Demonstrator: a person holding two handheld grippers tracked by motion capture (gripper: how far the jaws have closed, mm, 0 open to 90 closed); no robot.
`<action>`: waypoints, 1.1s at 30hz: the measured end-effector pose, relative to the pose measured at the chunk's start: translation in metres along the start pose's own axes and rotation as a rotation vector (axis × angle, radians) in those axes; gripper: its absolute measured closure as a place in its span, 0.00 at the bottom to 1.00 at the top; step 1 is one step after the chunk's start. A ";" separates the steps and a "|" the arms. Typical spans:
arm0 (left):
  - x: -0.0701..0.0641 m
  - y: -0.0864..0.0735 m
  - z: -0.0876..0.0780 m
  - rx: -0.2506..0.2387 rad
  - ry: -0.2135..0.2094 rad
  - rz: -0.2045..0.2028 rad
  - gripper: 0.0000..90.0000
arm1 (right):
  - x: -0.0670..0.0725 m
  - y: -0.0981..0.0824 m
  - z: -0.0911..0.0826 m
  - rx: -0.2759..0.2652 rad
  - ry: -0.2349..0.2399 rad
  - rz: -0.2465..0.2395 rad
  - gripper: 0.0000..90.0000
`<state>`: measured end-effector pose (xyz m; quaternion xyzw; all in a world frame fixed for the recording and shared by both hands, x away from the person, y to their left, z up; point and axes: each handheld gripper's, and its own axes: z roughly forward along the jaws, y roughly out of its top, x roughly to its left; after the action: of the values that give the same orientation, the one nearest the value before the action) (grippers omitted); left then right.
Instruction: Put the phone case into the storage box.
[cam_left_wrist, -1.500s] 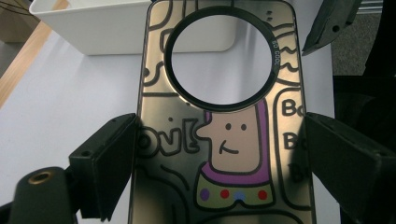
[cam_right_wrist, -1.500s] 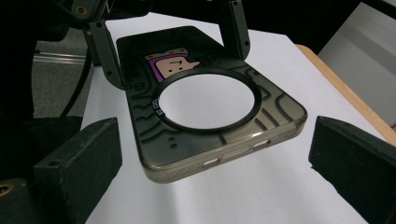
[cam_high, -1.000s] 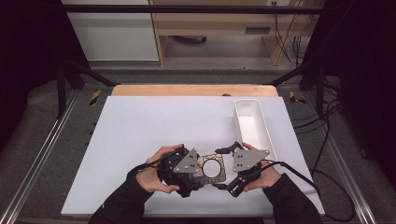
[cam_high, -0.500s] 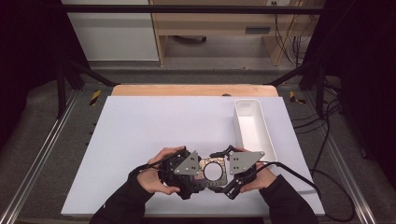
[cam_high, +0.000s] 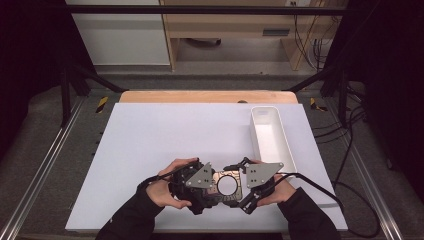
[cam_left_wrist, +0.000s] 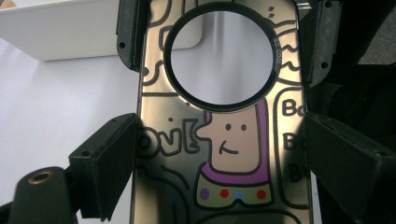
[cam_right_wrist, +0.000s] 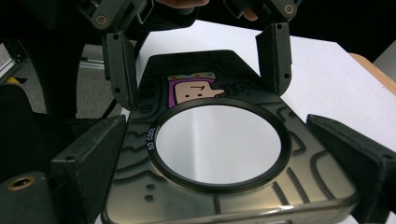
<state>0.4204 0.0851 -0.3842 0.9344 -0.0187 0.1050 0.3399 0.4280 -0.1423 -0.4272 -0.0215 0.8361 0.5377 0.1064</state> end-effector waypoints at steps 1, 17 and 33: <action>0.000 0.000 0.000 0.001 -0.001 0.001 0.13 | 0.000 0.000 0.000 -0.001 0.003 0.000 0.10; 0.003 -0.004 0.003 0.011 -0.045 -0.012 0.13 | -0.001 -0.001 0.000 -0.003 0.043 0.016 0.12; 0.004 -0.006 0.008 0.020 -0.075 -0.035 0.12 | -0.001 -0.002 0.002 0.023 0.065 0.045 0.13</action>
<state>0.4267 0.0848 -0.3926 0.9413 -0.0142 0.0642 0.3312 0.4297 -0.1418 -0.4292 -0.0188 0.8456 0.5292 0.0671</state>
